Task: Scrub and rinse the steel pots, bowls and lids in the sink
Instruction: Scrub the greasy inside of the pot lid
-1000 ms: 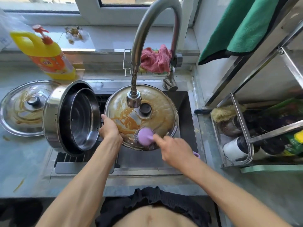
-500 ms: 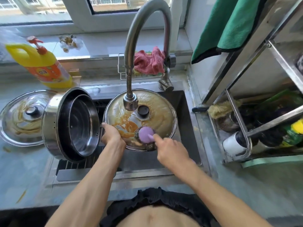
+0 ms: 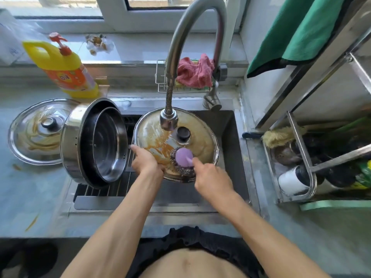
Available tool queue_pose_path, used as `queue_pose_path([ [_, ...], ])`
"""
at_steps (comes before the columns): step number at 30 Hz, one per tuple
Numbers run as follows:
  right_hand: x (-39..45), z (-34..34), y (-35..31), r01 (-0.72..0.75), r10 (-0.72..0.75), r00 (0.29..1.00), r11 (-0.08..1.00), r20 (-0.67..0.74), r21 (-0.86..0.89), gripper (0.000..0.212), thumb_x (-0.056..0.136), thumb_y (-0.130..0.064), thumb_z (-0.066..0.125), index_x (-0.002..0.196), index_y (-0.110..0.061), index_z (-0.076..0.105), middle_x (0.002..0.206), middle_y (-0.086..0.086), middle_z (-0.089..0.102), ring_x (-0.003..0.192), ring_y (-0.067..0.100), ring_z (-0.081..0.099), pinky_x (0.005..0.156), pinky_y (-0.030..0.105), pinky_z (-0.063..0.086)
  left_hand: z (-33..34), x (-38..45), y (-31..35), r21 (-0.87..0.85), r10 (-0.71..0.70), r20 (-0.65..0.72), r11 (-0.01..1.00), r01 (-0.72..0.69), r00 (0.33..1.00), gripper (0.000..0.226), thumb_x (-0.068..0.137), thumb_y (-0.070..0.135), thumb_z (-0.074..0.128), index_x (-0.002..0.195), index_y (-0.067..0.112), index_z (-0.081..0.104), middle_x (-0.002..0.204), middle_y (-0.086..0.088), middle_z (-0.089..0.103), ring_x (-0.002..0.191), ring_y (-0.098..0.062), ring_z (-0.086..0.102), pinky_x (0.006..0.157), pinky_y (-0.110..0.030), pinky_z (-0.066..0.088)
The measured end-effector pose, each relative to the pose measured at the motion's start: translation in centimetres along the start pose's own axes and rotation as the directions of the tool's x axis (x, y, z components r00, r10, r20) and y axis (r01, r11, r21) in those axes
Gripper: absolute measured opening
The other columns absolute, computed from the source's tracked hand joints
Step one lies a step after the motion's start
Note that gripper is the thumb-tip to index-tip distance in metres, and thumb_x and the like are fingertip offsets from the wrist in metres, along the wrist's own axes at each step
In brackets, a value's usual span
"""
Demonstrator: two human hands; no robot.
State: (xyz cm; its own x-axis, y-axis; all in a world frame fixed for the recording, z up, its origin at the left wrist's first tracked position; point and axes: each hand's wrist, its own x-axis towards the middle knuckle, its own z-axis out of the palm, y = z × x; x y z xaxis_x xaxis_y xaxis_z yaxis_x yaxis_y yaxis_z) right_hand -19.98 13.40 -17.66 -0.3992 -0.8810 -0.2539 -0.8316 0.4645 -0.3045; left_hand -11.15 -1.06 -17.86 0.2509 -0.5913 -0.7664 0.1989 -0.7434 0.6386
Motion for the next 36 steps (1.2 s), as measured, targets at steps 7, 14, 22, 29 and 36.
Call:
queue_pose_path([
  [7, 0.4, -0.6, -0.3, 0.006, -0.005, 1.000, 0.999, -0.028, 0.051, 0.048, 0.095, -0.015, 0.041, 0.139, -0.035, 0.041, 0.108, 0.018, 0.066, 0.095, 0.043, 0.063, 0.068, 0.040, 0.040, -0.5, -1.0, -1.7, 0.176, 0.203, 0.032, 0.963, -0.206, 0.979, 0.077, 0.102, 0.063, 0.033, 0.124, -0.004, 0.063, 0.113, -0.015, 0.065, 0.109, -0.035, 0.064, 0.099, -0.047, 0.053],
  [14, 0.5, -0.8, 0.1, -0.048, 0.068, 0.993, 0.979, -0.098, 0.198, 0.038, 0.098, -0.018, 0.040, 0.133, -0.033, 0.046, 0.101, 0.020, 0.066, 0.094, 0.045, 0.062, 0.067, 0.042, 0.042, -0.4, -2.8, -1.7, 0.237, 0.440, 0.210, 0.843, -0.482, 0.873, 0.059, 0.107, 0.051, 0.031, 0.068, 0.015, 0.057, 0.074, 0.001, 0.060, 0.073, -0.021, 0.060, 0.071, -0.033, 0.044],
  [22, -1.0, -0.7, 1.8, -0.054, 0.063, 0.998, 0.972, -0.032, 0.228, 0.031, 0.100, -0.025, 0.040, 0.128, -0.032, 0.050, 0.102, 0.020, 0.065, 0.094, 0.043, 0.060, 0.069, 0.040, 0.044, -2.6, -1.1, -3.4, 0.225, 0.182, 0.625, 0.889, -0.399, 0.759, 0.043, 0.108, 0.034, 0.043, 0.099, 0.001, 0.069, 0.085, -0.013, 0.077, 0.077, -0.023, 0.074, 0.059, -0.032, 0.060],
  [29, 0.2, -1.2, 2.4, -0.078, 0.110, 0.988, 0.960, -0.109, 0.267, 0.030, 0.100, -0.025, 0.041, 0.126, -0.033, 0.053, 0.100, 0.020, 0.066, 0.093, 0.043, 0.062, 0.067, 0.039, 0.043, -4.4, 0.2, -3.3, 0.249, 0.050, 0.825, 0.862, -0.441, 0.563, 0.031, 0.107, 0.019, 0.048, 0.114, -0.006, 0.064, 0.103, -0.024, 0.075, 0.095, -0.033, 0.074, 0.089, -0.047, 0.060],
  [36, 1.2, -0.9, 1.7, -0.090, 0.118, 0.988, 0.962, -0.096, 0.260, 0.030, 0.099, -0.024, 0.041, 0.126, -0.033, 0.052, 0.104, 0.021, 0.065, 0.096, 0.043, 0.062, 0.069, 0.040, 0.042, -5.4, 0.4, -3.1, 0.297, -0.014, 0.846, 0.842, -0.450, 0.533, 0.038, 0.075, -0.013, 0.062, 0.110, 0.003, 0.064, 0.097, -0.015, 0.075, 0.090, -0.029, 0.073, 0.082, -0.041, 0.061],
])
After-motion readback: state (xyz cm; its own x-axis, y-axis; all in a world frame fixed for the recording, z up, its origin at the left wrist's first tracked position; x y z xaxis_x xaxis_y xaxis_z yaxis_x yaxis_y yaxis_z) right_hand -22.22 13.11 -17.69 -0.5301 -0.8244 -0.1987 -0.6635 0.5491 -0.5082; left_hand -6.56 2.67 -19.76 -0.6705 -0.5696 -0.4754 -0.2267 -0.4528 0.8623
